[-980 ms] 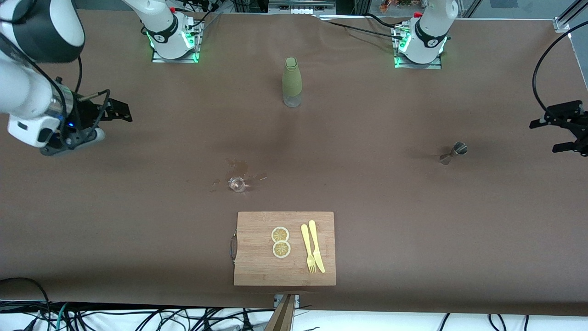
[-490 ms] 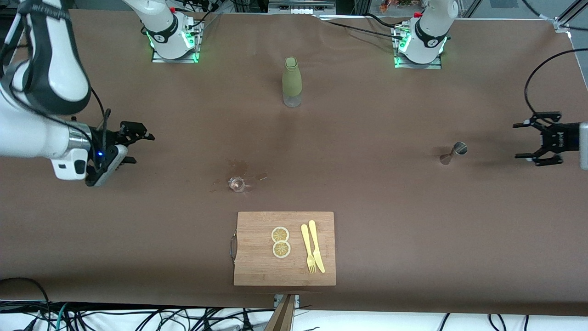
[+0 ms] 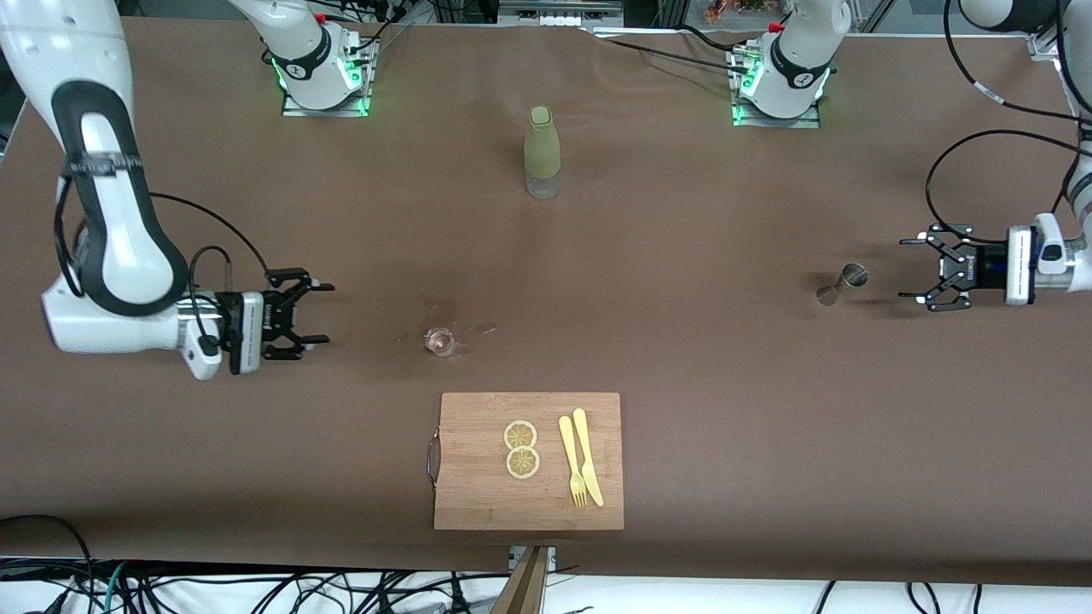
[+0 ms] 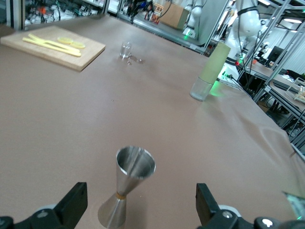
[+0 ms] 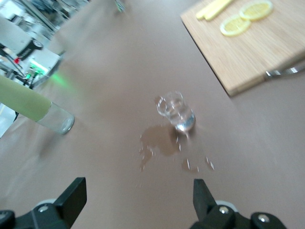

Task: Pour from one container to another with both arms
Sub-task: 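Reach the right gripper to the glass while the left gripper reaches the jigger, then close the right gripper on the glass while the left gripper grips the jigger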

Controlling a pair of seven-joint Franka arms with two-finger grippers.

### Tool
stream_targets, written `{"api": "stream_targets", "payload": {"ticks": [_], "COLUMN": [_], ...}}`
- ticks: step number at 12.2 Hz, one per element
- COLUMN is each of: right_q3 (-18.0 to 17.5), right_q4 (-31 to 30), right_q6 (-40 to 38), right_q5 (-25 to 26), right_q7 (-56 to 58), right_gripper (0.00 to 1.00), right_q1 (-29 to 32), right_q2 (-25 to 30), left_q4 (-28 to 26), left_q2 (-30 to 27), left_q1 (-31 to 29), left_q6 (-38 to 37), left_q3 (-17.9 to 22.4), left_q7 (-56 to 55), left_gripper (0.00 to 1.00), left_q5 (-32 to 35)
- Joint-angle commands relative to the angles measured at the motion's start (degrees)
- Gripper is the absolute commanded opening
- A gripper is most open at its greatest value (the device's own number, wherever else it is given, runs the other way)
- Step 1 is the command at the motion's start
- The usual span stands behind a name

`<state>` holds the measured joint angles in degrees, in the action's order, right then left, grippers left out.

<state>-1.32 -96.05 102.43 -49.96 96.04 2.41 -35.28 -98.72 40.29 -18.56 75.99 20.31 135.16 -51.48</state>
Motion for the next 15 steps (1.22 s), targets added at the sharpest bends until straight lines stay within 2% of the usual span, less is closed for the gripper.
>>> {"api": "stream_targets", "payload": {"ticks": [1,5,7,10,15], "right_q3": [-0.9,-0.9,-0.9,-0.9,-0.9], "right_q4": [2.1,4.7,5.3,8.6,11.8], "right_q6": [0.9,0.7,1.1,0.5,0.5], "right_q5": [-9.2,-23.1,-27.5,-29.0,-30.1], "right_q7": [16.0,34.5,38.9,40.9,41.5], "right_gripper": [0.99,0.99,0.99,0.99,0.99], "right_q1": [-0.5,-3.1,-5.0,-6.3,-8.4], "right_q2": [-6.2,-15.1,-17.4,-22.4,-24.7], "left_q4": [-0.4,-1.2,-1.2,-1.1,-1.2], "left_q2": [3.6,9.7,10.8,12.0,13.2], "left_q1": [-0.6,0.1,0.5,1.8,3.4], "left_q6": [-0.9,-1.2,-1.0,-0.9,-0.9], "left_q3": [0.7,0.7,0.7,0.3,-0.1], "left_q7": [12.6,24.0,25.4,26.0,25.9], "left_gripper": [1.0,1.0,1.0,1.0,0.99], "left_q5": [-3.2,-7.9,-9.6,-11.0,-12.9]}}
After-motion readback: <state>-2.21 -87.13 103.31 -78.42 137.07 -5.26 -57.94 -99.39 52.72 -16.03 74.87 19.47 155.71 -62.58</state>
